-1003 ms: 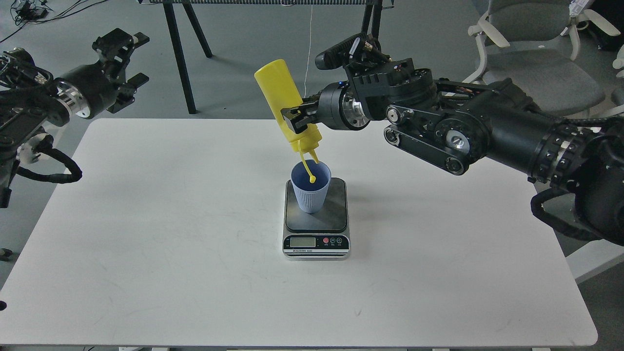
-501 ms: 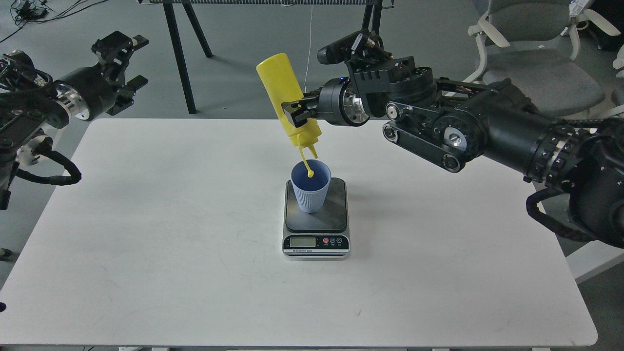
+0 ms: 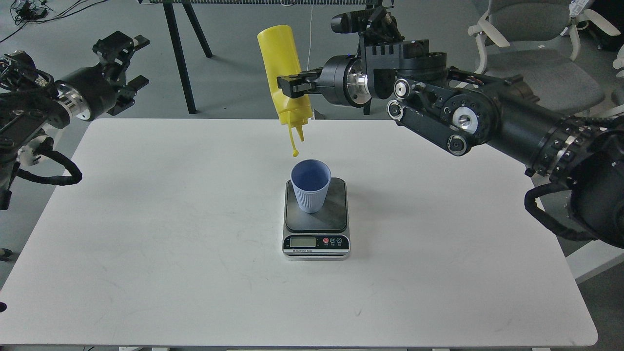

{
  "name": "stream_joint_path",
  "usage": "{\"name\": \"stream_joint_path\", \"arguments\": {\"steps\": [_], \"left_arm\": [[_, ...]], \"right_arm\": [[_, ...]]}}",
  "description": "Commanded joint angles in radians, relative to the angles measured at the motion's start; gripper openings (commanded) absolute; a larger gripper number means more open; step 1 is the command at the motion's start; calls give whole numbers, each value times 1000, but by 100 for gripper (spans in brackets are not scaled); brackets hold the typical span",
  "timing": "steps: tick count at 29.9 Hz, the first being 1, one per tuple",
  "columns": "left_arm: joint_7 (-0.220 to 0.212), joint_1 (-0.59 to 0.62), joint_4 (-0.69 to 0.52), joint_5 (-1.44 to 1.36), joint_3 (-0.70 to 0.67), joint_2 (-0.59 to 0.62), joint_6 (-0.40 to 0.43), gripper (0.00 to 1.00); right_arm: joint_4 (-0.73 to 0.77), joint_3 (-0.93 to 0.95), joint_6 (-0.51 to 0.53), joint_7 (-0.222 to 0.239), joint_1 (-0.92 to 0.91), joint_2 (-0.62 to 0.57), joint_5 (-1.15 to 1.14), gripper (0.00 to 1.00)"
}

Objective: Pour seasoning into cup on scale with both arms
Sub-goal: 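Raise the yellow bottle upright and carry it back beside the scale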

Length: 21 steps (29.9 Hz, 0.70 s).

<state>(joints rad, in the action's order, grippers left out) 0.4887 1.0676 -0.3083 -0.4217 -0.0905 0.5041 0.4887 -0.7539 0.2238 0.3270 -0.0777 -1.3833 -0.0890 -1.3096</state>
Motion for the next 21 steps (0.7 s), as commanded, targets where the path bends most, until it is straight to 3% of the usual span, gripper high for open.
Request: {"name": "stream_joint_path", "arguments": {"steps": [1, 12, 21], "left_arm": [[0, 0, 0, 0, 3, -1, 0, 99], [0, 0, 0, 0, 5, -4, 0, 99], [0, 2, 0, 0, 9, -18, 0, 99]], "right_arm": [[1, 54, 1, 6, 1, -64, 99, 39], [-15, 83, 4, 4, 27, -369, 564, 39], [-71, 147, 115, -4, 191, -546, 1012, 39]]}}
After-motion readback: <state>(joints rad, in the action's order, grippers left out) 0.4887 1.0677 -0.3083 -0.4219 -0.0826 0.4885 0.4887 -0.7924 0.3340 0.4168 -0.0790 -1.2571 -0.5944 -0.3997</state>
